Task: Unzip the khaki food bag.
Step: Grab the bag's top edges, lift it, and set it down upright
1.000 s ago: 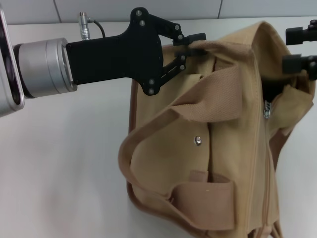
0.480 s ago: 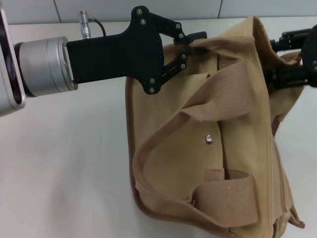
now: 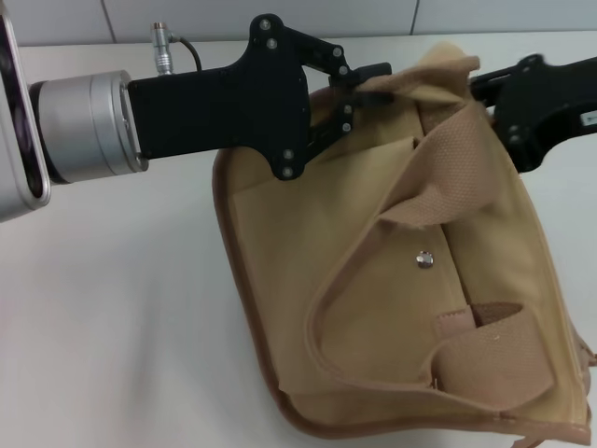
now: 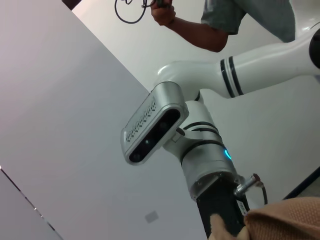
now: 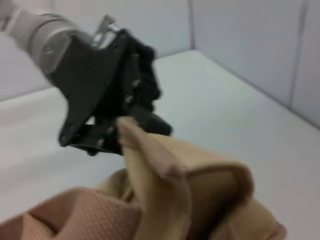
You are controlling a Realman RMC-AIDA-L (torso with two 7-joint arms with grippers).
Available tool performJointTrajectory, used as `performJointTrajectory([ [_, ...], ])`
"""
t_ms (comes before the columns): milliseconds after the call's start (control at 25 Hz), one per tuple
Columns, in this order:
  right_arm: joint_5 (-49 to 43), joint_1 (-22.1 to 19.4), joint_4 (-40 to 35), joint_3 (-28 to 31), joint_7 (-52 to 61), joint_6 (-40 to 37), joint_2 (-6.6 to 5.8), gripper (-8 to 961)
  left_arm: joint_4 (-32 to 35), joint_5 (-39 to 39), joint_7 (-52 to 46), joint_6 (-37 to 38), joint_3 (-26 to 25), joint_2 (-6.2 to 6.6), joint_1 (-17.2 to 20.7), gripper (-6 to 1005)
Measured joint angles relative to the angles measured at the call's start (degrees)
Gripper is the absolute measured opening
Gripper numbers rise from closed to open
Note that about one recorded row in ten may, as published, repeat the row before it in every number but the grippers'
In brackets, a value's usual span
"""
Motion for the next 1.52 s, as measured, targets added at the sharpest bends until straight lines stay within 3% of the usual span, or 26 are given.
performJointTrajectory([
  [160, -0.1, 2.0, 0.3, 0.2, 0.8, -3.2, -0.26, 694, 0.0, 0.0, 0.0, 0.1, 0.1, -0.01, 0.0, 92],
  [400, 0.3, 4.3, 1.9, 3.2, 2.7, -11.3, -2.84, 694, -0.1, -0.1, 0.0, 0.0, 0.2, -0.08, 0.0, 93],
  [760, 1.0, 4.1, 2.4, 4.4, 1.1, -16.8, -3.01, 694, -0.1, -0.1, 0.0, 0.1, 0.3, -0.09, -0.2, 94],
  [880, 1.3, 3.0, 0.1, 6.2, 0.6, -16.9, -2.56, 694, -0.1, -0.1, 0.0, 0.0, 0.3, -0.09, -0.2, 94],
  [1120, 1.9, 1.0, -3.8, 9.2, -0.2, -9.1, -0.33, 694, -0.2, -0.2, 0.0, 0.0, 0.4, -0.08, -0.2, 95],
  [1520, -1.9, 1.3, -2.3, -2.0, 1.3, -1.0, 0.06, 694, -0.3, -0.2, 0.0, -0.3, 0.5, -0.10, -0.5, 96],
])
